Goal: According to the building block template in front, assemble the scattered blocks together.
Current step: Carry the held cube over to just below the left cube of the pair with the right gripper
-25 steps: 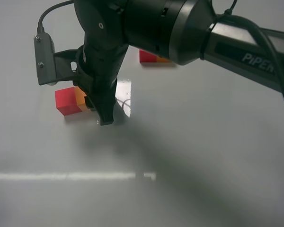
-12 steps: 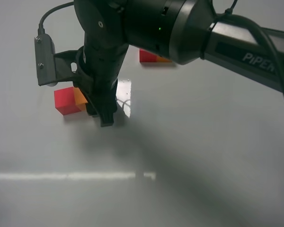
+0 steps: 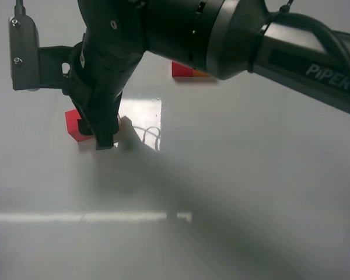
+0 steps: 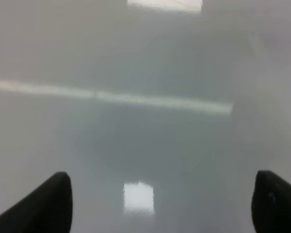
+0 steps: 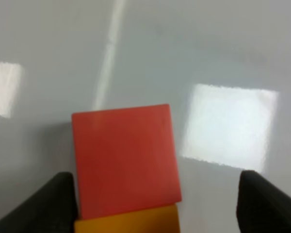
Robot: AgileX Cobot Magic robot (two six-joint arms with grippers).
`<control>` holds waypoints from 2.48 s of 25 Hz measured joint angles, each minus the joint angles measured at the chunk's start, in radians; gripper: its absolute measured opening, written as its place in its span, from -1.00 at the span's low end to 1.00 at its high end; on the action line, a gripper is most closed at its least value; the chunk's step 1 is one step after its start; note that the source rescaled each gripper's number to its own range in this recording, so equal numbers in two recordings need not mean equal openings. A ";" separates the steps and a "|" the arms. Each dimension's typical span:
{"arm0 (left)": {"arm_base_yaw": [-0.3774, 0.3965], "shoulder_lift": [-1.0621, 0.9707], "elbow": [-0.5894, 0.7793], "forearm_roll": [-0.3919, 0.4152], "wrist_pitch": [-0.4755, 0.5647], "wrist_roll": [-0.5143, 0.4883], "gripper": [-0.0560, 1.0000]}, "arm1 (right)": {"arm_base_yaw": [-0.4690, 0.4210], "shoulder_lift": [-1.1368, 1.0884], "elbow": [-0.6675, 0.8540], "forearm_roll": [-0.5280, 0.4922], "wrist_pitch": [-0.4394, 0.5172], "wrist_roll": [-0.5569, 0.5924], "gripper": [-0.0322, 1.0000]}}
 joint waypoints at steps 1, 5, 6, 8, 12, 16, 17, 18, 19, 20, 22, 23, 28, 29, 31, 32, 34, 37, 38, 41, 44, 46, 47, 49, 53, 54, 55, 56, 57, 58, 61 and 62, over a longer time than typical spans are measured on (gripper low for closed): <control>0.000 0.000 0.000 0.000 0.000 0.000 -0.83 | 0.000 0.000 0.000 0.000 0.000 0.001 0.22; 0.000 0.000 0.000 0.000 0.000 0.000 -0.83 | 0.000 0.003 0.000 -0.001 0.020 0.005 0.21; 0.000 0.000 0.000 0.000 0.000 0.000 -0.83 | 0.000 0.005 0.000 -0.004 0.027 0.007 0.19; 0.000 0.000 0.000 0.000 0.000 0.000 -0.83 | 0.000 0.010 0.000 -0.006 0.034 0.007 0.16; 0.000 0.000 0.000 0.000 0.000 0.000 -0.83 | 0.000 0.022 0.000 -0.006 0.033 0.007 0.16; 0.000 0.000 0.000 0.000 0.000 0.000 -0.83 | 0.000 0.023 0.001 -0.006 0.031 0.007 0.12; 0.000 0.000 0.000 0.000 0.000 0.000 -0.83 | 0.000 0.023 0.001 -0.006 0.031 0.007 0.09; 0.000 0.000 0.000 0.000 0.000 0.000 -0.83 | 0.000 0.023 0.001 -0.006 0.031 0.007 0.04; 0.000 0.000 0.000 0.000 0.000 0.000 -0.83 | 0.000 0.023 0.001 -0.006 0.031 0.007 -0.05; 0.000 0.000 0.000 0.000 0.000 0.000 -0.83 | 0.000 0.023 0.001 -0.006 0.031 0.007 -0.14; 0.000 0.000 0.000 0.000 0.000 0.000 -0.84 | 0.000 0.023 0.001 -0.008 0.031 0.007 -0.28; 0.000 0.000 0.000 0.000 0.000 0.000 -0.85 | 0.000 0.023 0.001 -0.008 0.031 0.007 -0.32; 0.000 0.000 0.000 0.000 0.000 0.000 -0.87 | 0.000 0.031 0.001 -0.008 0.031 0.007 -0.36; 0.000 0.000 0.000 0.000 0.000 0.000 -0.87 | 0.000 0.035 0.002 -0.008 0.031 0.007 -0.37; 0.000 0.000 0.000 0.000 0.000 0.000 -0.87 | 0.000 0.041 0.008 -0.006 0.030 0.007 -0.37; 0.000 0.000 0.000 0.000 0.000 0.000 -0.87 | 0.000 0.041 0.008 -0.006 0.030 0.007 -0.38; 0.000 0.000 0.000 0.000 0.000 0.001 -0.87 | 0.000 0.041 0.008 -0.008 0.031 0.007 -0.38; 0.000 0.000 0.000 0.000 0.000 0.002 -0.87 | 0.000 0.041 0.008 -0.008 0.031 0.007 -0.52; 0.000 0.000 0.000 0.000 0.000 0.002 -0.87 | 0.000 0.041 0.008 -0.008 0.031 0.007 -0.63; 0.000 0.000 0.000 0.000 0.000 0.002 -0.87 | 0.000 0.041 0.009 -0.008 0.034 0.007 -0.90; 0.000 0.000 0.000 0.000 0.000 0.002 -0.87 | 0.000 0.041 0.009 -0.007 0.034 0.006 -0.90; 0.000 0.000 0.000 0.000 0.000 0.003 -0.87 | 0.000 0.041 0.009 -0.007 0.034 0.006 -0.90; 0.000 0.000 0.000 0.000 0.000 0.003 -0.87 | 0.000 0.041 0.009 -0.007 0.034 0.006 -0.90; 0.000 0.000 0.000 0.000 0.000 0.003 -0.87 | 0.000 0.041 0.009 -0.007 0.034 0.006 -0.90; 0.000 0.000 0.000 0.000 0.000 0.003 -0.87 | 0.000 0.041 0.009 -0.004 0.055 0.006 -0.90; 0.000 0.000 0.000 0.000 0.000 0.003 -0.87 | 0.000 0.041 0.009 -0.002 0.063 0.006 -0.90; 0.000 0.000 0.000 0.000 0.000 0.003 -0.87 | 0.000 0.041 0.009 -0.001 0.065 0.006 -0.90; 0.000 0.000 0.000 0.000 0.000 0.003 -0.87 | 0.000 0.041 0.009 -0.001 0.066 0.006 -0.90; 0.000 0.000 0.000 0.000 0.000 0.003 -0.87 | 0.000 0.041 0.009 -0.001 0.067 0.010 -0.90; 0.000 0.000 0.000 0.000 0.000 0.003 -0.87 | 0.000 0.041 0.009 0.000 0.067 0.018 -0.90; 0.000 0.000 0.000 0.000 0.000 0.003 -0.87 | 0.000 0.037 0.008 0.000 0.087 0.045 -0.90; 0.000 0.000 0.000 0.000 0.000 0.003 -0.87 | 0.000 0.033 0.008 0.000 0.107 0.052 -0.90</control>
